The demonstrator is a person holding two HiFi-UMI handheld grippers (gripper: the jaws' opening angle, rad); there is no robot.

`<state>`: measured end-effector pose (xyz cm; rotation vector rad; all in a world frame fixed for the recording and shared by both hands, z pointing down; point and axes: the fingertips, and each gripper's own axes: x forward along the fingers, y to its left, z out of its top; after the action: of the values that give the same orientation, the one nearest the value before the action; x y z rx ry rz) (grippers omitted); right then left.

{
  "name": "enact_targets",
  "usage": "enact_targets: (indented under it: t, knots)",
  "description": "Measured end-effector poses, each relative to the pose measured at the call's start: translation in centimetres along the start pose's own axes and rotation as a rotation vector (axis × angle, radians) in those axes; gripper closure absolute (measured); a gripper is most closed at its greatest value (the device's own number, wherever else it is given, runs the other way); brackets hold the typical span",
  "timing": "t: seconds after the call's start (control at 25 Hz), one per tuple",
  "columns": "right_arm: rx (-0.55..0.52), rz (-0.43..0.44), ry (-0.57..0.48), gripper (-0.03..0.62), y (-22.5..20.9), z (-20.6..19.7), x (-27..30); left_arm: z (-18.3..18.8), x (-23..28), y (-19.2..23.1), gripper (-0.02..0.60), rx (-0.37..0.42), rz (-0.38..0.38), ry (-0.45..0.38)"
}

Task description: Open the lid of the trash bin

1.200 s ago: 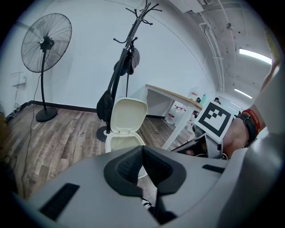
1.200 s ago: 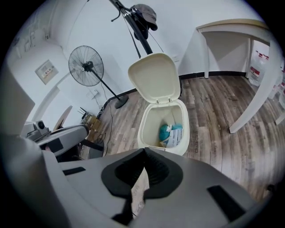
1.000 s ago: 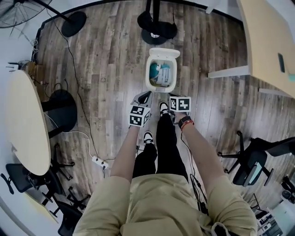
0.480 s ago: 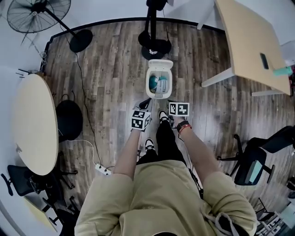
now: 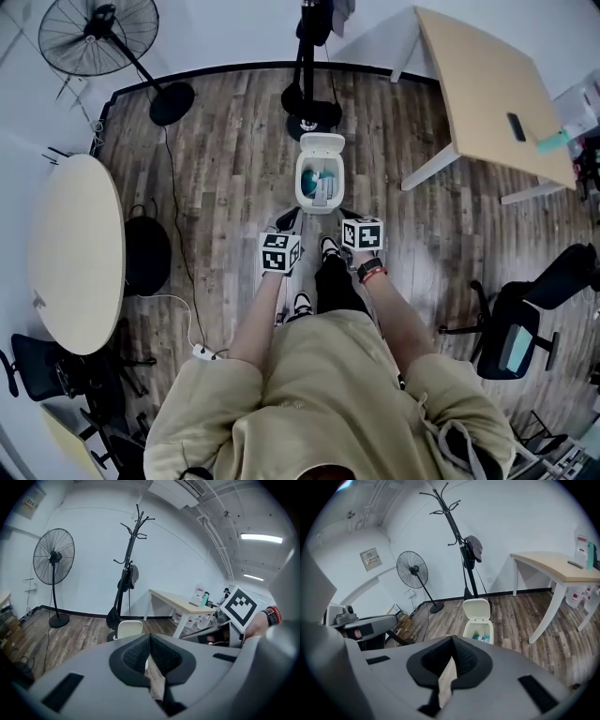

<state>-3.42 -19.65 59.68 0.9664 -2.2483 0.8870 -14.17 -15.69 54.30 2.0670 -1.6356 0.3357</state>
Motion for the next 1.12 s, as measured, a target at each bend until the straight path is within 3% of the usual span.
enact_targets:
  t: [0.56, 0.84, 1.12]
  knots:
    - [-0.115, -0.009, -0.266, 0.583, 5.3, 5.5, -9.1, 6.0, -8.4, -1.0, 0.558, 0.068, 0.049, -0.150]
    - [-0.131, -0.044, -0.367, 0.583, 5.7, 8.3, -12.4, 9.7, -10.5, -1.3, 0.558, 0.093, 0.075, -0.217]
    - [-0.235, -0.096, -0.443, 0.583, 6.3, 10.5, -16.5, 12.6, -12.3, -2.7, 0.558, 0.109, 0.072, -0.281]
